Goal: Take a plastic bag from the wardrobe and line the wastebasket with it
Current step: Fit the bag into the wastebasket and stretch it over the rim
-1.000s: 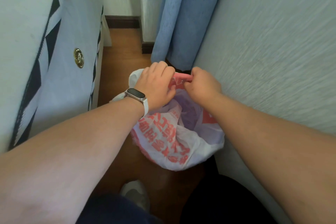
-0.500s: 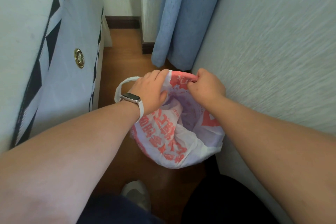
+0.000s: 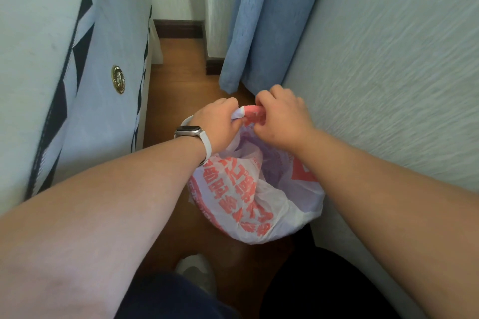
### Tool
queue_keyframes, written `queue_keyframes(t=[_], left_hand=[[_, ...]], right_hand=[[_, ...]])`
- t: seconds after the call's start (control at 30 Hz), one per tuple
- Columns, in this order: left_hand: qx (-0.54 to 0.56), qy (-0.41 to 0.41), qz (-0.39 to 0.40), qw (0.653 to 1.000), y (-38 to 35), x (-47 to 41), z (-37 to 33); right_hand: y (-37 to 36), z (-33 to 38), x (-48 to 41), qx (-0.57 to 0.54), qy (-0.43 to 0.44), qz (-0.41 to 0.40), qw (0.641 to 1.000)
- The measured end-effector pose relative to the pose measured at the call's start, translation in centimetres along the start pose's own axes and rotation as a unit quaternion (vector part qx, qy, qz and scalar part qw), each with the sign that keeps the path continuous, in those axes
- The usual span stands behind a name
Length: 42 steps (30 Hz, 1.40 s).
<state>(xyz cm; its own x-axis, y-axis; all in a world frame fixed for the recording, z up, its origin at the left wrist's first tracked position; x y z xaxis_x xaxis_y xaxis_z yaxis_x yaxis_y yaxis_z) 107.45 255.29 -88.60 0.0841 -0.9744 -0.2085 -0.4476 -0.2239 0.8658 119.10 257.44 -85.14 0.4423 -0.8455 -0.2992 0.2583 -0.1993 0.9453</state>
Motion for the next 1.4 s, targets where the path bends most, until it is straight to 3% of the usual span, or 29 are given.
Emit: queue_keyframes(t=[0.1, 0.43, 0.57, 0.73, 0.93, 1.07, 1.23, 1.33, 1.4], left_hand=[[0.006, -0.028, 0.008, 1.0, -0.1, 0.0, -1.0], [-0.015, -0.019, 0.075, 0.997, -1.0, 0.2, -2.5], [0.032, -0.027, 0.009, 0.999, 0.2, 0.2, -2.5], [-0.035, -0.102, -0.108, 0.988, 2.6, 0.6, -2.8], [0.02, -0.04, -0.046, 0.998, 1.4, 0.6, -1.9], [0.014, -0.015, 0.006, 1.0, 0.5, 0.7, -1.5], [-0.003, 0.003, 0.055, 0.998, -0.2, 0.8, -0.7], [0.0, -0.005, 0.079, 0.997, -0.5, 0.6, -1.2], [-0.018, -0.008, 0.1, 0.995, -0.9, 0.4, -1.3]], right_hand=[[-0.5, 2.7, -0.5, -0.072, 0.052, 0.035, 0.995], [-2.5, 0.2, -0.2, -0.039, -0.028, 0.121, 0.992], [-2.1, -1.0, -0.1, -0.036, -0.062, 0.108, 0.992], [-1.8, -5.1, 0.7, -0.042, -0.174, 0.074, 0.981], [-1.7, -6.5, 1.5, -0.033, -0.228, 0.068, 0.971], [-1.8, -5.4, 1.3, -0.036, -0.199, 0.077, 0.976], [-0.7, -1.1, 0.8, 0.025, -0.032, 0.026, 0.999], [-0.1, 2.2, -0.2, -0.023, 0.039, 0.013, 0.999], [-0.4, 2.9, -0.6, -0.075, 0.036, 0.051, 0.995]])
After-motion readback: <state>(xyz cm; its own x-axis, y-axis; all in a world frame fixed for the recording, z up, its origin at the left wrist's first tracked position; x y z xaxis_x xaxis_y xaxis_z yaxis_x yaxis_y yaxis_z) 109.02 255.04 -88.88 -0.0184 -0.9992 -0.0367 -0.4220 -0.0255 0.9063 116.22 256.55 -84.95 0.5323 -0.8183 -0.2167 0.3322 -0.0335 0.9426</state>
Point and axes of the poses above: each hand's wrist, its own x-axis away from the middle knuckle, its own y-axis out of the back of the hand, z = x × y, the point moved 10 cm from there along -x, towards the middle knuckle, and after that the axes turned 11 degrees about -z, right-handed, at the moved point
